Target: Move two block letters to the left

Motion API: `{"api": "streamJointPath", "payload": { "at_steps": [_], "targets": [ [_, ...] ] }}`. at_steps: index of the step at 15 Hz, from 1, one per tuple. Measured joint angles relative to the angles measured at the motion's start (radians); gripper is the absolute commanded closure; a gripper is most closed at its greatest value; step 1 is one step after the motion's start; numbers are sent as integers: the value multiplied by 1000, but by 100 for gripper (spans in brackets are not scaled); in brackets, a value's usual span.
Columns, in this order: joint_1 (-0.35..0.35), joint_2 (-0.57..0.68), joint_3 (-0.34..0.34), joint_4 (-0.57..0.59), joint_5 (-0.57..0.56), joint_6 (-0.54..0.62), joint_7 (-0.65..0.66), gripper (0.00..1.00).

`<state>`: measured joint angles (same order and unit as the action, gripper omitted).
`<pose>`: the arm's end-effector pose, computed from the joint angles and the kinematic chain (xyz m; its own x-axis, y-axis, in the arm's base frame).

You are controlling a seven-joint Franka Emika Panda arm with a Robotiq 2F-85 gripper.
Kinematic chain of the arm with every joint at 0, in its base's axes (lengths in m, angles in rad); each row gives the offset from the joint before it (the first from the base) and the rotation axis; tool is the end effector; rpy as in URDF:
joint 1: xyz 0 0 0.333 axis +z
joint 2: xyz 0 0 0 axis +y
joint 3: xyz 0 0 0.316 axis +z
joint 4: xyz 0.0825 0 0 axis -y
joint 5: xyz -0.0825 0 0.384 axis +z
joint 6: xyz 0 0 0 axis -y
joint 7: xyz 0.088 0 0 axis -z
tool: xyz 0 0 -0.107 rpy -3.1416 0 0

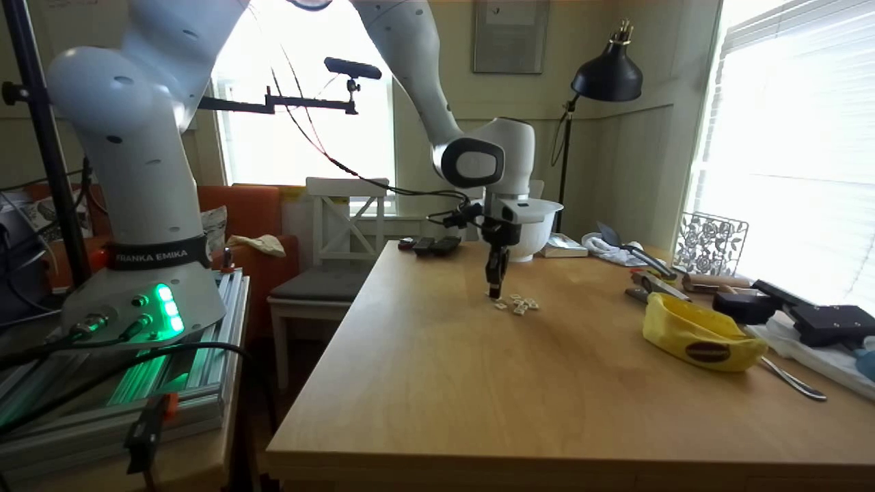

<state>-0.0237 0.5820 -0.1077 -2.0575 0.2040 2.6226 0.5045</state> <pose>0.5804 -0.0821 0.1482 0.6993 -0.7142 -0.0303 -0.7149 -0.6987 -0.0289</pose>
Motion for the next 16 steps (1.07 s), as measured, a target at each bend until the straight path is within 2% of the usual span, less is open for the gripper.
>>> {"api": "streamJointPath", "payload": {
  "at_steps": [9,10,11,13,16],
  "targets": [
    [3,1,-2,2,0,-6,15,100],
    [3,1,-2,2,0,-6,17,82],
    [4,1,-3,2,0,-6,18,72],
    [5,1,-4,2,0,-7,25,61],
    [7,2,-6,2,0,-8,35,39]
  ]
}}
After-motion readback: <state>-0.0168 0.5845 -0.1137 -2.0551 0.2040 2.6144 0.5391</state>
